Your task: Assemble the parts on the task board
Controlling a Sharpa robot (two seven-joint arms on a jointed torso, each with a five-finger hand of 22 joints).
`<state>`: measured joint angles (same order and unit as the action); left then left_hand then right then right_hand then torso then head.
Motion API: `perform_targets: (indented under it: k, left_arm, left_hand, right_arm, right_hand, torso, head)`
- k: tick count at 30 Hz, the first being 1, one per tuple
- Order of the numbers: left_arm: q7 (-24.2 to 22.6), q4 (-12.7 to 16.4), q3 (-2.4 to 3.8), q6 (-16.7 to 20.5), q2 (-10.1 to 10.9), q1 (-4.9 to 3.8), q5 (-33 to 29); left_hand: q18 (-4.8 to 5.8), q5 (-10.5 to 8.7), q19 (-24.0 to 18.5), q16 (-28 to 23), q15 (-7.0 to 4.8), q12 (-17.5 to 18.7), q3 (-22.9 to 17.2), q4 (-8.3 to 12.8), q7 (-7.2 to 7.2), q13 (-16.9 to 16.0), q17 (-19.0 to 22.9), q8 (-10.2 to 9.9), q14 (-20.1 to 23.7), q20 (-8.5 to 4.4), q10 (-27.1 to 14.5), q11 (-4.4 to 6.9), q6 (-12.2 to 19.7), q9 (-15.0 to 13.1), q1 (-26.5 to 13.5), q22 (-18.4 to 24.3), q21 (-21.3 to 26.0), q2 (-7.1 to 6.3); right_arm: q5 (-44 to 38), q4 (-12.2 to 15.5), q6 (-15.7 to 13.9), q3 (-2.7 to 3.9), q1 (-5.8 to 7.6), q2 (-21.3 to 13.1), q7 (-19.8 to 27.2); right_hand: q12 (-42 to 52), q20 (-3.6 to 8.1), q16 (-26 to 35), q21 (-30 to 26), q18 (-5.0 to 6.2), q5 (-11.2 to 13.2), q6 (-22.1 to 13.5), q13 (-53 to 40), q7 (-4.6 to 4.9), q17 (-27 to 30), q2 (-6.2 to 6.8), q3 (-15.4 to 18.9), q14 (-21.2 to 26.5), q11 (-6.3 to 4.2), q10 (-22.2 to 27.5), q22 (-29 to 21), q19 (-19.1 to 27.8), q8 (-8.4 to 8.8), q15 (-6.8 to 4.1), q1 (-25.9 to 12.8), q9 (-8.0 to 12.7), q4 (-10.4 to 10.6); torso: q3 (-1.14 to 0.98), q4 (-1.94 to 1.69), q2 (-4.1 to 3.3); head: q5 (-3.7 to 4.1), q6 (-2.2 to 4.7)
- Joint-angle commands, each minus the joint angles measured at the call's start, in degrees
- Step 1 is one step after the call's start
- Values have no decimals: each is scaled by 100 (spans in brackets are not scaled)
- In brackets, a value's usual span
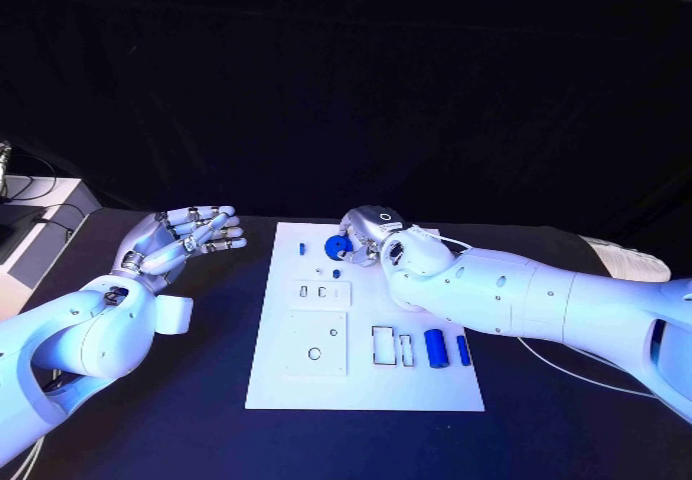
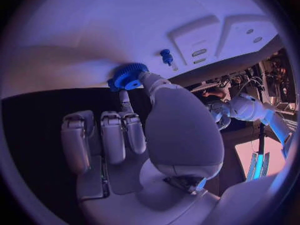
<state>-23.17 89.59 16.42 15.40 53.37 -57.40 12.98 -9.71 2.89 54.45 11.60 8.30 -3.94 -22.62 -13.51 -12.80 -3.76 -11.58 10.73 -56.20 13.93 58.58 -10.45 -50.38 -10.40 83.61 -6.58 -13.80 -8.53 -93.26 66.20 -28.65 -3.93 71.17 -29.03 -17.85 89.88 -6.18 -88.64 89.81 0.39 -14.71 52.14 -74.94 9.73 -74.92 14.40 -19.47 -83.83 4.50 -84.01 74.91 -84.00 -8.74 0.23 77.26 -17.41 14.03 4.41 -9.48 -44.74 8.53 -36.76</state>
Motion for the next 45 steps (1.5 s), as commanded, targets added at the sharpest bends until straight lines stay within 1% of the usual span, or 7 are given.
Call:
perform_targets:
  k: [1, 6, 7, 10, 15, 36, 45]
  left_arm:
    - [-21, -1, 5, -103, -13, -2, 13]
    - [-16, -10, 5, -100, -7, -2, 13]
    - [-15, -13, 5, -98, -6, -2, 13]
    - [-12, -22, 4, -95, -7, -1, 13]
    - [-7, -32, 4, -91, -13, 0, 12]
    - [-8, -43, 4, -73, 10, 11, 12]
    - [-15, -48, 4, -62, 31, 16, 12]
  left_hand:
    - [-67, -2, 25, -28, 0, 31, -39, -10, -79, 7, -6, -20, 56, -1, 6, -20, -16, 6, -31, 1, -30, -48]
    - [-67, -2, 24, -34, 3, 34, -40, -11, -85, 8, -7, -25, 64, 0, -2, -24, -11, 9, -39, 2, -30, -50]
    - [-67, -2, 24, -34, 3, 34, -40, -11, -85, 8, -7, -25, 64, 0, -2, -24, -11, 9, -39, 2, -30, -50]
    - [-67, -2, 24, -37, 4, 35, -41, -13, -87, 9, -7, -28, 67, 0, -5, -26, -9, 11, -44, 2, -30, -49]
    - [-66, -2, 23, -41, 6, 36, -41, -15, -91, 9, -8, -31, 71, 1, -10, -28, -7, 13, -51, 3, -30, -48]
    - [-66, -1, 23, -43, 8, 37, -45, -18, -93, 10, -9, -33, 73, 2, -13, -30, -6, 14, -55, 3, -30, -41]
    - [-66, -2, 23, -52, 11, 37, -56, -19, -98, 10, -13, -42, 80, 4, -25, -35, -2, 19, -64, 4, -32, -31]
  right_arm:
    - [149, 33, 106, -5, -7, -47, 138]
    - [498, 67, 248, -7, -7, -113, 263]
    - [586, 79, 283, -7, -7, -128, 303]
    - [741, 106, 352, -8, -7, -155, 374]
    - [893, 125, 508, -12, -7, -190, 445]
    - [953, 342, 715, -25, -10, -591, 417]
    - [952, 826, -47, -21, -4, -1002, 701]
  right_hand:
    - [12, -47, -21, 19, -39, -8, -47, -1506, 7, -1060, 0, 132, -518, 50, -599, 1509, -600, 59, 51, -64, 11, 51]
    - [12, -59, -31, 19, -39, -341, 24, -1506, 2, -1092, -151, 324, -525, 49, -599, 1509, -600, 85, 55, -306, 7, 254]
    - [12, -59, -36, 19, -39, -343, 60, -1506, -4, -1106, -363, 408, -528, 43, -599, 1509, -600, 101, 55, -749, 6, 270]
    - [12, -52, -44, 19, -39, -403, 117, -1506, -20, -1135, -515, 384, -535, 33, -599, 1509, -600, 101, 45, -985, -1, 270]
    - [12, -33, -51, 19, -39, -608, 207, -1506, -46, -1158, -649, 214, -540, 10, -599, 1509, -600, 89, 23, -1070, -13, 248]
    - [12, -21, -57, 19, -39, -682, 246, -1506, -56, -1180, -739, 80, -545, 0, -599, 1509, -600, 93, 11, -1160, -15, 262]
    - [12, -11, -60, 19, -39, -640, 290, -1506, -73, -1193, -669, 25, -548, -14, -599, 1509, -600, 84, -2, -1132, -22, 216]
  torso:
    - [1, -2, 0]
    - [-3, 2, -5]
    - [-3, 2, -6]
    - [-6, 6, -6]
    - [-7, 1, -3]
    - [-7, 6, -4]
    - [-9, 19, 1]
  head:
    - [0, 4]
    - [-16, -3]
    - [-13, -3]
    - [-16, -3]
    - [-10, -13]
    - [-23, -12]
    - [-11, 10]
